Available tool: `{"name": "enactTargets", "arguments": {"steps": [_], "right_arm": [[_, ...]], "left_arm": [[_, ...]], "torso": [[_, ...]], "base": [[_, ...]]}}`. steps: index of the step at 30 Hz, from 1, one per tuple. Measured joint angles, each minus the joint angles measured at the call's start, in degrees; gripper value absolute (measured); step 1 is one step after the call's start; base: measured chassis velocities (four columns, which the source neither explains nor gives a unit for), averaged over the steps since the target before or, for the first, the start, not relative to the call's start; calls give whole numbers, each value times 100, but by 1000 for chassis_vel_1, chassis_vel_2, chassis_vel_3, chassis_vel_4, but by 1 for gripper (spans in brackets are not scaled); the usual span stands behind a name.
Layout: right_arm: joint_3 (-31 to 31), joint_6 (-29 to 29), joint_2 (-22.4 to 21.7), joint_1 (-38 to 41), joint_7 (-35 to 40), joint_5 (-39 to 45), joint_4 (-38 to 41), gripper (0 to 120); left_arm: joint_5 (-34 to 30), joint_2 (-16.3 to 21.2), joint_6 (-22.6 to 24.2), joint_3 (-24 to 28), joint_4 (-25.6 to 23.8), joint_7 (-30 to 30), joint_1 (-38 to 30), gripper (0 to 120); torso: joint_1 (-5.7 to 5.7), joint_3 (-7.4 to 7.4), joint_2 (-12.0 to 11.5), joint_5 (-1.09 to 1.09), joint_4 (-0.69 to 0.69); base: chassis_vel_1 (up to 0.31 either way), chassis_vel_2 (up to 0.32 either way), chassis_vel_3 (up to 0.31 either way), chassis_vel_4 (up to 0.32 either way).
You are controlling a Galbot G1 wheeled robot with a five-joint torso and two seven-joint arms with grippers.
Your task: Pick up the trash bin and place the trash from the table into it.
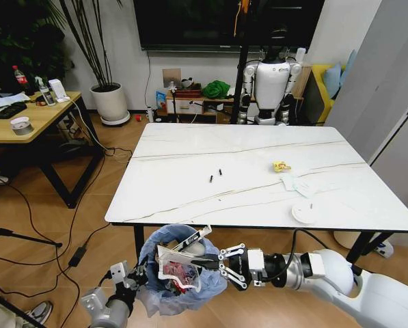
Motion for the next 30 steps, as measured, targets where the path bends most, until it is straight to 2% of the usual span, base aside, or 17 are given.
{"name": "enactTargets", "arguments": {"steps": [10, 30], "right_arm": [[-15, 39, 114, -73, -3, -71, -548, 0], [183, 66, 87, -513, -2, -367, -655, 0]], "left_arm": [[-17, 12, 4, -11, -67, 0, 34, 0], [-26, -41, 8, 26, -75, -10, -36, 0]], "torso": [[0, 0, -1, 1, 0], [0, -1, -1, 0, -1]], "base": [[0, 0, 0, 0], [0, 0, 0, 0]]}}
